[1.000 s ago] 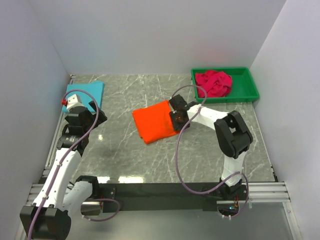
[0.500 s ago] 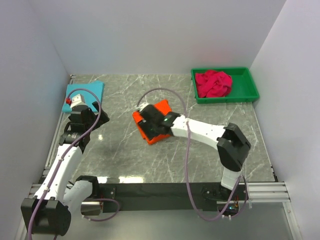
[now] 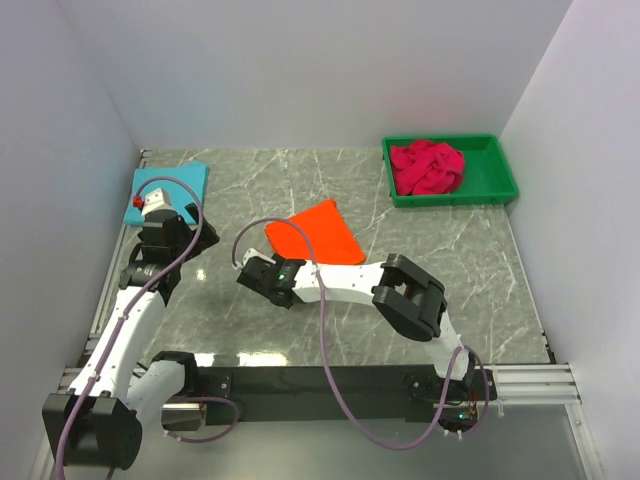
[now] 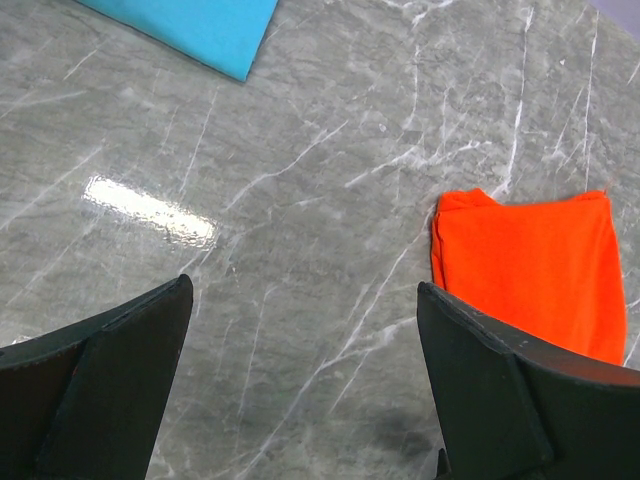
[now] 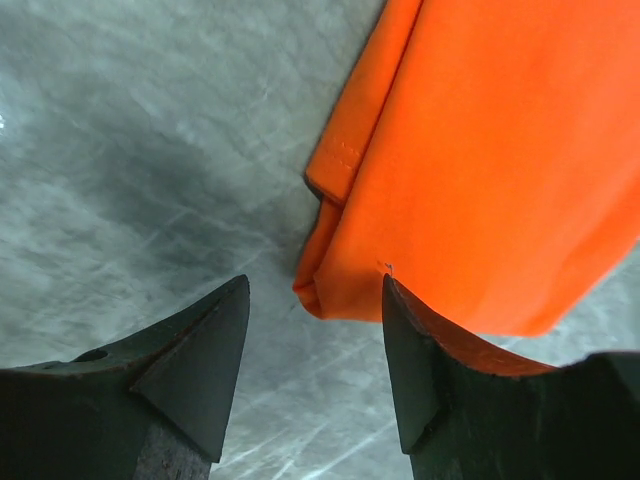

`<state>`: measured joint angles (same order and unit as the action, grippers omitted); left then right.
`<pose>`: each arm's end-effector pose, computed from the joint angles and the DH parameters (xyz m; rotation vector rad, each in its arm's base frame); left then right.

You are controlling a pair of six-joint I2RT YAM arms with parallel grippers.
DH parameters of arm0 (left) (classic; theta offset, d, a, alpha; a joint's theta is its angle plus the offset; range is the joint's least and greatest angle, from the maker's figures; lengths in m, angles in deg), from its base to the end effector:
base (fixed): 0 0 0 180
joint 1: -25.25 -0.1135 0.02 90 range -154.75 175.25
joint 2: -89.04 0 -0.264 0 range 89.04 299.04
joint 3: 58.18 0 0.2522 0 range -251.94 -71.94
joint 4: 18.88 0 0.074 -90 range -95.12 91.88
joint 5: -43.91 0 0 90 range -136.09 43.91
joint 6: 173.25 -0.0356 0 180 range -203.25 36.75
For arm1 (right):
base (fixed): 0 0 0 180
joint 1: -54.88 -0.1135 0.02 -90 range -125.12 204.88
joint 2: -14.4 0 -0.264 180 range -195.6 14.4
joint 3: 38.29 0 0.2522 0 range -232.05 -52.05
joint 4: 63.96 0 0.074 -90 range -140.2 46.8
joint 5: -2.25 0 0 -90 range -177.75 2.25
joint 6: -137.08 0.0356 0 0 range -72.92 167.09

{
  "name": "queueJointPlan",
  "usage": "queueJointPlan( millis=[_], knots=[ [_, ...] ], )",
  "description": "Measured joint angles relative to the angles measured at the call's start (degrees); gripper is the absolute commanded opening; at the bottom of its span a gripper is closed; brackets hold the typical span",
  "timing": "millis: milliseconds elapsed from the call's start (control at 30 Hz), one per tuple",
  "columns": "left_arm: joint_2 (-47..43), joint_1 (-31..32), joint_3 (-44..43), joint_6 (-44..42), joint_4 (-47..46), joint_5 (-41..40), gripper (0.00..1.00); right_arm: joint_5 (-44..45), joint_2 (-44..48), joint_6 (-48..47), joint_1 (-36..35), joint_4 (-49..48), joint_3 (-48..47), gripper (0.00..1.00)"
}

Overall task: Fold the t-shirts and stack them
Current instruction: Neatly place the folded tshirt to the corner

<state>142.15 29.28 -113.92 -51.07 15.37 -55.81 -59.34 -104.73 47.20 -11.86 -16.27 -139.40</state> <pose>0.2063 -0.0085 0.2790 -0.6126 2.0296 -0.1965 0.1860 0.3899 0.1701 -1.2655 2.1751 -0.2329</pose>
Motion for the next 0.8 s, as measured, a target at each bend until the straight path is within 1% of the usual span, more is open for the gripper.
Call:
queueJointPlan(
  millis=[333,633,800],
  knots=[
    [0.0,0.0,0.0,0.0,0.0,0.1,0.99,7.7,-1.2,-3.9,-1.8,0.1,0.1,0.57],
    [0.0,0.0,1.0,-0.7,-1.0,2.0,0.99,10.3,-2.8,-7.0,-2.4,-0.7,1.9,0.57],
    [0.9,0.0,1.0,-1.1,-1.2,2.8,1.0,11.6,-3.2,-8.2,-2.9,-1.3,2.0,0.54]
  ],
)
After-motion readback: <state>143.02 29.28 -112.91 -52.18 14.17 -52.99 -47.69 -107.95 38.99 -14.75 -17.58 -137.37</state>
